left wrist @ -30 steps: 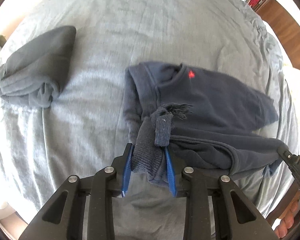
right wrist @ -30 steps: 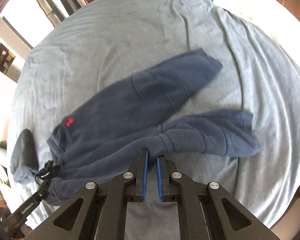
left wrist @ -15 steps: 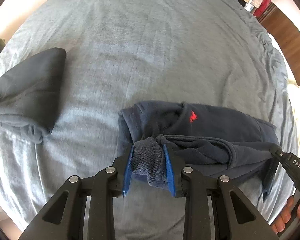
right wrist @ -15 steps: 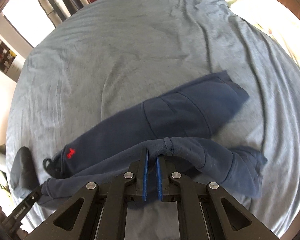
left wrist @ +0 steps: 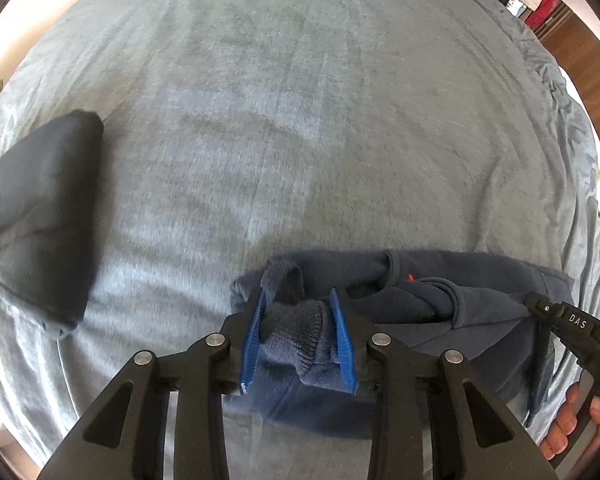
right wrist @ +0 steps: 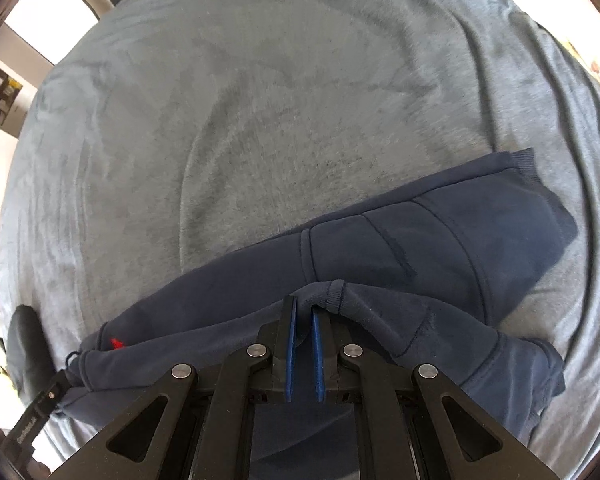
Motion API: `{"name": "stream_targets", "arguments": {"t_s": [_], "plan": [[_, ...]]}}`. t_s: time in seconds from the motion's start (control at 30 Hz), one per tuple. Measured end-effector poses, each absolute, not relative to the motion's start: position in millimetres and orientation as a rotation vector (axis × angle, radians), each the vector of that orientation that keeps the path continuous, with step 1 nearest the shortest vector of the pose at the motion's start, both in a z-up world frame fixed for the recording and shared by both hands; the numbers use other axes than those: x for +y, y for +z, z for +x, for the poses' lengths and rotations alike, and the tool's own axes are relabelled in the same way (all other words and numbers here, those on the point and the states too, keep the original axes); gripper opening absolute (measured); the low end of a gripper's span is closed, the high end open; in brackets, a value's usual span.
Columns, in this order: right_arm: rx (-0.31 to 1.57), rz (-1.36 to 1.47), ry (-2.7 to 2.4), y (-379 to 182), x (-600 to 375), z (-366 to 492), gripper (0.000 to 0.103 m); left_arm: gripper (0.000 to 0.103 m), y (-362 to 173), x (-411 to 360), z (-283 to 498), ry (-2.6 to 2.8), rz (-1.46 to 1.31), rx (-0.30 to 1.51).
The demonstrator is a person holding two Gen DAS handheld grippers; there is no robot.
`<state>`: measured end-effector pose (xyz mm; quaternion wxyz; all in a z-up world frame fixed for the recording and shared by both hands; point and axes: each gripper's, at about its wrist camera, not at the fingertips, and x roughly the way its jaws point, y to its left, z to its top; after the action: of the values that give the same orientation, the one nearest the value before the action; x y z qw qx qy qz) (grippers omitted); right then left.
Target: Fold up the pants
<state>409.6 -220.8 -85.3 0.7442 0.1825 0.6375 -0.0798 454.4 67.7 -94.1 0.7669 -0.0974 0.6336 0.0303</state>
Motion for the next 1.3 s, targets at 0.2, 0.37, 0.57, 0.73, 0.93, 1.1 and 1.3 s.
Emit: {"name": "stream_targets", "arguments": {"t_s": [0.2, 0.37, 0.57, 0.73, 0.93, 1.1, 1.3], "plan": [[1.449, 0.417, -0.169, -93.4, -220.4, 426.2, 0.027, 0.044, -89.6, 71.0, 470.1, 0.108, -0.125, 1.330], [1.473, 0.396, -0.177, -98.6, -218.3, 445.6, 0.033, 0.044, -100.9, 80.0, 482.5, 0.134, -0.084, 1.335], [1.533, 0.338, -0.174, -113.1, -207.3, 460.7, 0.041, 0.044, -99.0, 88.0, 480.1, 0.166, -0.011, 1.323], [1.540, 0.284, -0.160, -104.3, -195.0, 464.0, 0.042, 0.050, -56.4, 83.0, 452.1, 0.101, 0.036, 1.206], [1.507, 0.315, -0.131, -82.9, -177.5, 469.4, 0.046, 0.050, -65.0, 56.4, 442.2, -0.073, 0.081, 1.235], [1.498, 0.303, -0.108, -66.5, -164.8, 447.0, 0.047, 0.051, -94.4, 60.3, 460.4, -0.006, 0.069, 1.290], [1.463, 0.225, -0.118, -48.2, -168.7, 420.5, 0.047, 0.051, -56.7, 50.9, 452.7, 0.036, 0.109, 1.190]]}}
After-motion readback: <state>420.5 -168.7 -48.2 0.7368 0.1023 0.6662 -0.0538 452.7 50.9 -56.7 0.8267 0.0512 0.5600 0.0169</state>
